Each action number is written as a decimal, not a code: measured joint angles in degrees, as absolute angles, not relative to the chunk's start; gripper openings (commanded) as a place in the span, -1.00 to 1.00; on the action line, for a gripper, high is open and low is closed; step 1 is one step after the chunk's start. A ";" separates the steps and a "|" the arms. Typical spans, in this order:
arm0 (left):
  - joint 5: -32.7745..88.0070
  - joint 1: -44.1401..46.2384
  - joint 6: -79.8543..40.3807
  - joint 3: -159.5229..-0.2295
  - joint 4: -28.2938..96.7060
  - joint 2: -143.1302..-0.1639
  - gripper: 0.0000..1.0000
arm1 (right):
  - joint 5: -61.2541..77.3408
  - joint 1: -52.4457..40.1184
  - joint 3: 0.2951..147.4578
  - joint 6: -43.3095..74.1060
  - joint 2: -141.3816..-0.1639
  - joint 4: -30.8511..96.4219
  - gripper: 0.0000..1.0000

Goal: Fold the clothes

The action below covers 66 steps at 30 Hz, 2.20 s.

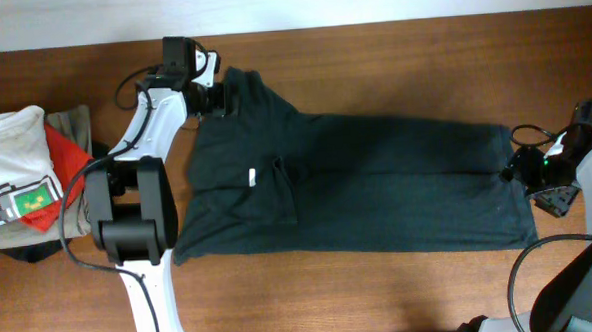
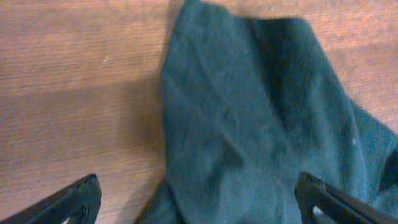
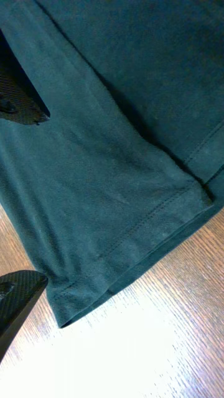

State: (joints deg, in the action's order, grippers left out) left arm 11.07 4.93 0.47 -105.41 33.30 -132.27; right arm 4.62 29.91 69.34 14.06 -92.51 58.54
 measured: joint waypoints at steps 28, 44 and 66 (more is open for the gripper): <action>5.32 8.67 -1.52 -121.97 50.26 -138.02 -0.99 | 6.61 24.32 69.43 7.70 -93.76 39.27 0.24; 5.32 8.67 -1.54 -124.36 65.58 -137.05 -0.99 | 6.37 21.71 70.70 6.04 -117.45 11.09 -0.92; 18.65 4.43 2.66 -123.68 96.47 -130.08 -0.99 | -14.22 22.20 87.96 7.29 -110.85 67.70 -0.87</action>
